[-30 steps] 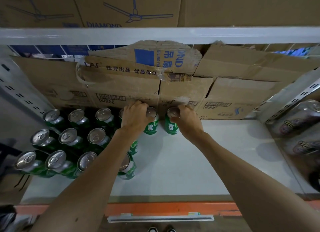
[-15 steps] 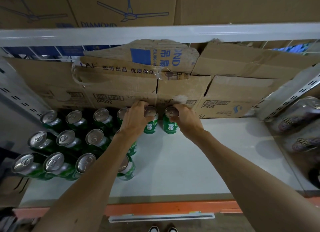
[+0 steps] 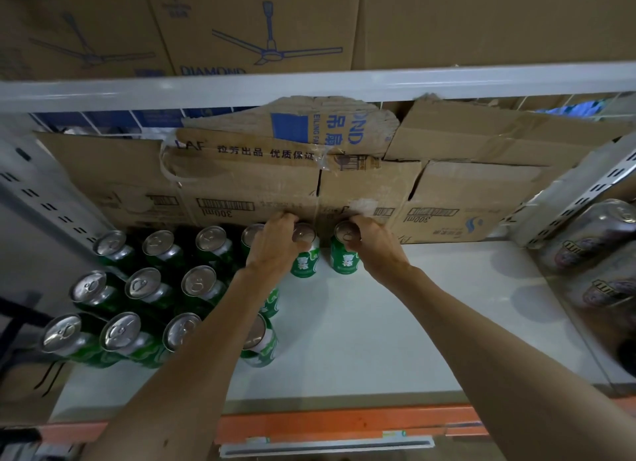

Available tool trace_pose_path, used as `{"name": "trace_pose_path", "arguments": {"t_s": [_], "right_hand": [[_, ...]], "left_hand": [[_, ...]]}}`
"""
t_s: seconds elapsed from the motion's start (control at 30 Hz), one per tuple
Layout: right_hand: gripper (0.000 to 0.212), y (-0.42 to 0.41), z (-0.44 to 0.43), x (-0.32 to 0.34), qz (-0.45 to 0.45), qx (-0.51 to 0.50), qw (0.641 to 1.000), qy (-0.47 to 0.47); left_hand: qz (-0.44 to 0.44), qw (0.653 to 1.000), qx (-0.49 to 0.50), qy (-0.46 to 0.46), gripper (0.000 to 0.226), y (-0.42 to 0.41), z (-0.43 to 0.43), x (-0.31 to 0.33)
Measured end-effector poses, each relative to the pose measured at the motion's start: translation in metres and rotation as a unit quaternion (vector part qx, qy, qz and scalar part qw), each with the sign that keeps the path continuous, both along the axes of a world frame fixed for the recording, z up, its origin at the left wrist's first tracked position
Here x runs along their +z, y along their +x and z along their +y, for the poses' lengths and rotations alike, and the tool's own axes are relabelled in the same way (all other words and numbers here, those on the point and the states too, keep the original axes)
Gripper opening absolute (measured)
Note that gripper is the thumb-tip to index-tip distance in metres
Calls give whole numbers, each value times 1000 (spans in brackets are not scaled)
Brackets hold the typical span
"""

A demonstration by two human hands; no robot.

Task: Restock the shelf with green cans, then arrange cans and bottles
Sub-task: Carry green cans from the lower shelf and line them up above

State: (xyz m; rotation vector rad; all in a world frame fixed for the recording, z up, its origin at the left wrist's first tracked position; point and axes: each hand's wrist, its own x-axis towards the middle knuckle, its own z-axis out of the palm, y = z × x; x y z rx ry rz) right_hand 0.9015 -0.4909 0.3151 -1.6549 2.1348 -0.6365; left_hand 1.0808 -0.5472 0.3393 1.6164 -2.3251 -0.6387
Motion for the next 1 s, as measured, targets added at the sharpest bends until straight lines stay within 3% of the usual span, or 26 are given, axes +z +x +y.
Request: {"name": "trace_pose_path", "arguments": {"t_s": [0.1,0.37,0.63,0.8,0.9,1.0], "right_hand": [[30,3,1,-1,-2,-5,1000,-1],[53,13,8,-5,-1,-4,1000,0],[47,11,4,-6,40,-36,999,-6],[50,12,6,-5,-1,-35,999,-10],[58,11,11,-2,-30,-29,999,-21],[49,7,24,4,-24,-55,998,-32]], "left_hand": [[10,1000,3,-4,40,-2,0,-2],[-47,998,-19,21,59,-2,-3,-4],[1,1000,-20,19,59,-5,-2,-10],[22,999,-17,35,61,-3,-1,-10],[5,999,-18,42,67,-2,5,-8],[-48,998,-22,-16,67,-6,16,-1]]}}
